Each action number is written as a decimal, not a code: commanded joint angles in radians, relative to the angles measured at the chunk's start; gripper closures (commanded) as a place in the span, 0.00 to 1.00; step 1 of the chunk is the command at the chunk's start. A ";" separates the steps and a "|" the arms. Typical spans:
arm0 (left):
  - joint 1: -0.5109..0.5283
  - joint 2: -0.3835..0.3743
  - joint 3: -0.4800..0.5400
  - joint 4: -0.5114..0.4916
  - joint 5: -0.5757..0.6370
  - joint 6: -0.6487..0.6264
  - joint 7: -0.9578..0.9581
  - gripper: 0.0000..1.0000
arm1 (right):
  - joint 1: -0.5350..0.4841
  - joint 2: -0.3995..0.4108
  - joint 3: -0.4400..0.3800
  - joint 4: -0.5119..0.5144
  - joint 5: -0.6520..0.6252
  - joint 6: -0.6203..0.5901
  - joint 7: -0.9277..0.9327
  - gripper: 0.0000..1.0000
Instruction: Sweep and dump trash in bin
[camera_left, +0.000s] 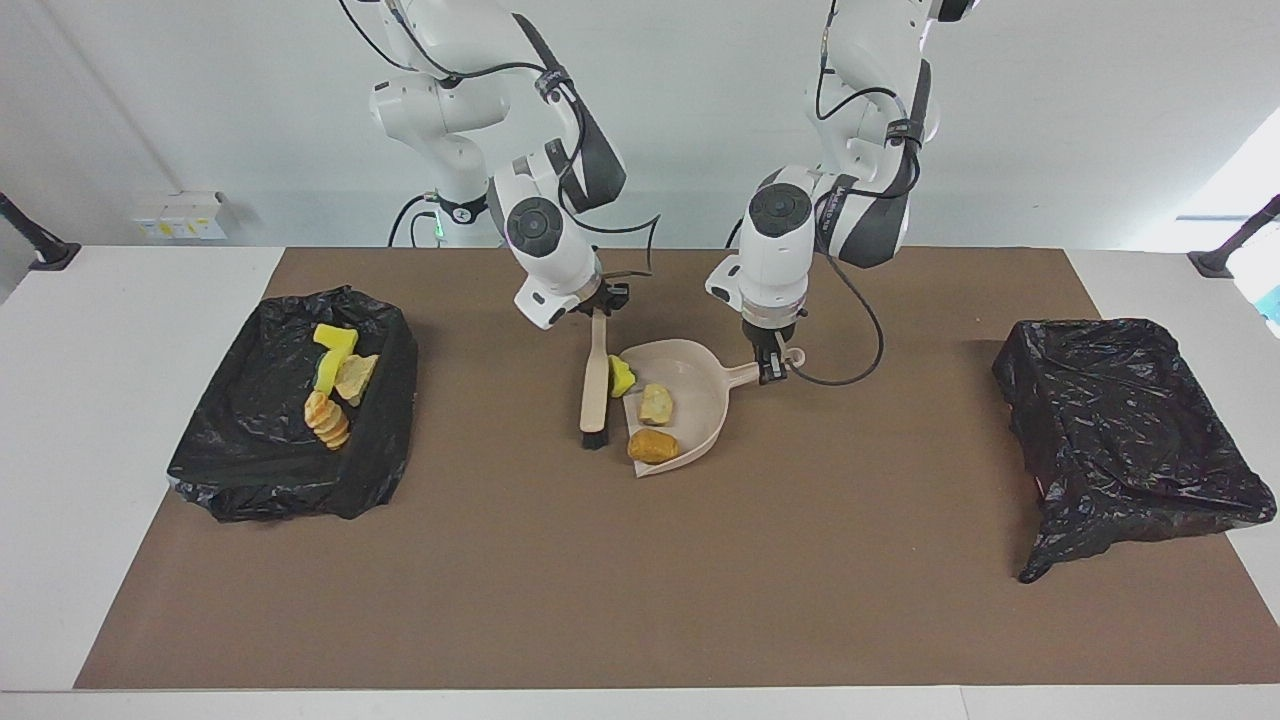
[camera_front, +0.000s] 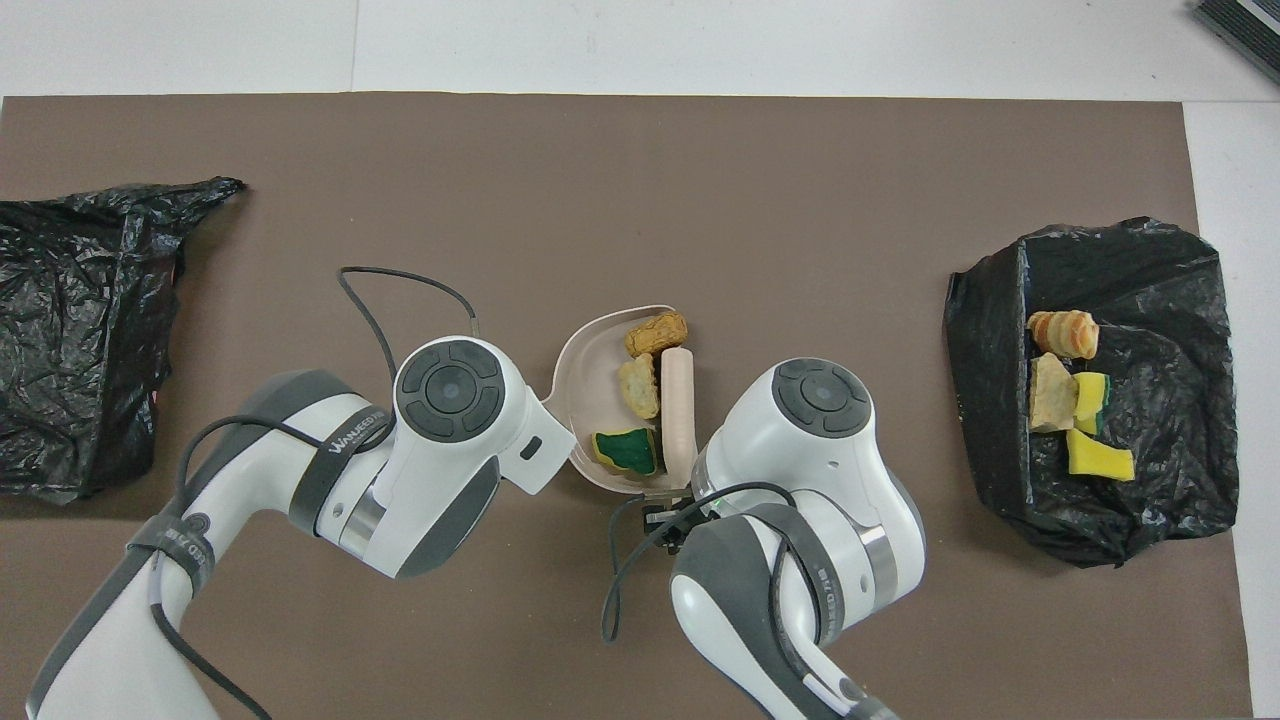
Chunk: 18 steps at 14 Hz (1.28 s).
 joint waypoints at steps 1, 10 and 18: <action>0.003 -0.031 0.005 -0.054 0.011 0.052 -0.002 1.00 | -0.007 -0.045 0.000 0.045 0.022 -0.056 0.008 1.00; 0.213 0.006 0.005 0.087 -0.180 0.002 0.269 1.00 | 0.062 -0.299 0.004 -0.084 -0.093 -0.191 0.042 1.00; 0.476 0.035 0.002 0.388 -0.220 -0.316 0.573 1.00 | 0.236 -0.185 0.005 -0.158 -0.050 -0.001 0.301 1.00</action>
